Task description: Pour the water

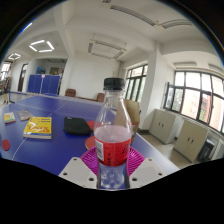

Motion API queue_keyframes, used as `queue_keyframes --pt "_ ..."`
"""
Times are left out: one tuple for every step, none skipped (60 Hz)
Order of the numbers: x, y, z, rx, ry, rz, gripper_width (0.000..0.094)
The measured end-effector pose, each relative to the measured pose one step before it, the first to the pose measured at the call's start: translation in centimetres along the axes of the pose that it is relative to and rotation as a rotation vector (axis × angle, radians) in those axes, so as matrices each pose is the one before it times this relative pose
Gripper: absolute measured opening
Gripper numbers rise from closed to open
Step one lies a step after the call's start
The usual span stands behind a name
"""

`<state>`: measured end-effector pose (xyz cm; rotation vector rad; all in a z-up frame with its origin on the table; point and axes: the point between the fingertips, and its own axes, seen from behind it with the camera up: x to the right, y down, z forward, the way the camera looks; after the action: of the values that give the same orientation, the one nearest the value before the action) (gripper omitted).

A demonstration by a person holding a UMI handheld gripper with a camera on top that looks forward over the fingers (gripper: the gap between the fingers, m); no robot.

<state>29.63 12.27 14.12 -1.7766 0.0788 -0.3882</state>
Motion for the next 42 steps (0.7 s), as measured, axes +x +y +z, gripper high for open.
queue_keyframes --pt "0.086 -0.737 -0.270 0.00617 0.01264 -0.0167 0.0312" --pt "0.083 -0.727 -0.290 0.00622 0.01272 -0.0163 0.0313" --pt "0.138 -0.757 -0.253 0.00592 0.01378 -0.0172 0.0313" --pt "0.129 -0.771 -0.266 0.00527 0.01343 -0.0193 0.0313" --pt "0.098 -0.761 -0.261 0.00445 0.01190 -0.0223 0.0313" --pt "0.494 -0.856 -0.314 0.00534 0.01021 -0.0253 0.0311" --pt "-0.379 -0.448 -0.064 0.00768 0.01594 -0.0287 0.0313" --pt "0.167 -0.922 -0.335 0.00820 0.01624 -0.0287 0.0313" --pt "0.169 -0.994 -0.341 0.00941 0.01751 -0.0301 0.0311" --pt "0.174 -1.055 -0.350 0.01006 0.01786 -0.0316 0.0313" --pt "0.160 -1.096 -0.367 0.01073 0.01725 -0.0326 0.0312" --pt "0.112 -1.152 -0.332 0.01138 0.01766 -0.0332 0.0311" --pt "0.138 -1.190 -0.347 0.01193 0.01801 -0.0336 0.0313" --pt "0.214 -1.246 -0.383 0.01210 0.01867 -0.0349 0.0314" --pt "1.695 -1.662 -0.688 0.01131 0.01220 -0.0317 0.0315" --pt "-0.205 -1.066 -0.378 0.01417 0.02462 -0.0406 0.0315" --pt "0.287 -1.346 -0.419 0.01555 0.02042 -0.0376 0.0316" --pt "0.262 -1.409 -0.331 0.01746 0.02052 -0.0386 0.0314" --pt "0.185 -1.473 -0.280 0.01997 0.01942 -0.0406 0.0314" --pt "0.175 -1.534 -0.283 0.02088 0.01769 -0.0429 0.0315" --pt "0.094 -1.494 -0.215 0.01859 0.01624 -0.0454 0.0316" --pt "0.066 -1.490 -0.181 0.01738 0.01541 -0.0461 0.0317" --pt "1.734 -1.635 -0.703 0.01725 0.00787 -0.0419 0.0317" --pt "-0.499 -1.437 -0.060 0.01833 0.01321 -0.0501 0.0315" --pt "-0.124 -1.617 -0.206 0.02103 0.00658 -0.0485 0.0317" --pt "-0.200 -1.638 -0.162 0.02328 0.00363 -0.0502 0.0317" --pt "-0.212 -1.705 -0.147 0.02539 0.00179 -0.0511 0.0315" --pt "-0.199 -1.717 -0.183 0.02691 0.00198 -0.0503 0.0317" --pt "-0.171 -1.825 -0.168 0.02984 0.00226 -0.0486 0.0318" --pt "-0.211 -1.867 -0.143 0.03220 0.00185 -0.0465 0.0316" --pt "-0.189 -1.894 -0.116 0.03294 0.00104 -0.0462 0.0318" --pt "-0.173 -1.889 -0.123 0.03327 0.00091 -0.0474 0.0317" --pt "-0.030 -1.779 -0.131 0.03421 0.00113 -0.0430 0.0317" --pt "0.456 -1.567 -0.236 0.03223 -0.00128 -0.0487 0.0317" --pt "-0.094 -1.862 -0.085 0.03467 -0.00134 -0.0474 0.0316" --pt "-0.140 -1.909 -0.056 0.03560 -0.00228 -0.0451 0.0316" --pt "-0.091 -1.937 -0.114 0.03654 -0.00257 -0.0411 0.0318" --pt "-0.117 -2.002 -0.069 0.03858 -0.00332 -0.0362 0.0316" --pt "-0.206 -1.975 -0.014 0.03932 -0.00601 -0.0333 0.0315" --pt "-0.195 -1.911 -0.005 0.03642 -0.00865 -0.0339 0.0317" --pt "-0.798 -2.000 0.181 0.03135 -0.00659 -0.0343 0.0317" --pt "0.058 -1.854 0.311 0.02788 -0.00891 -0.0321 0.0316"
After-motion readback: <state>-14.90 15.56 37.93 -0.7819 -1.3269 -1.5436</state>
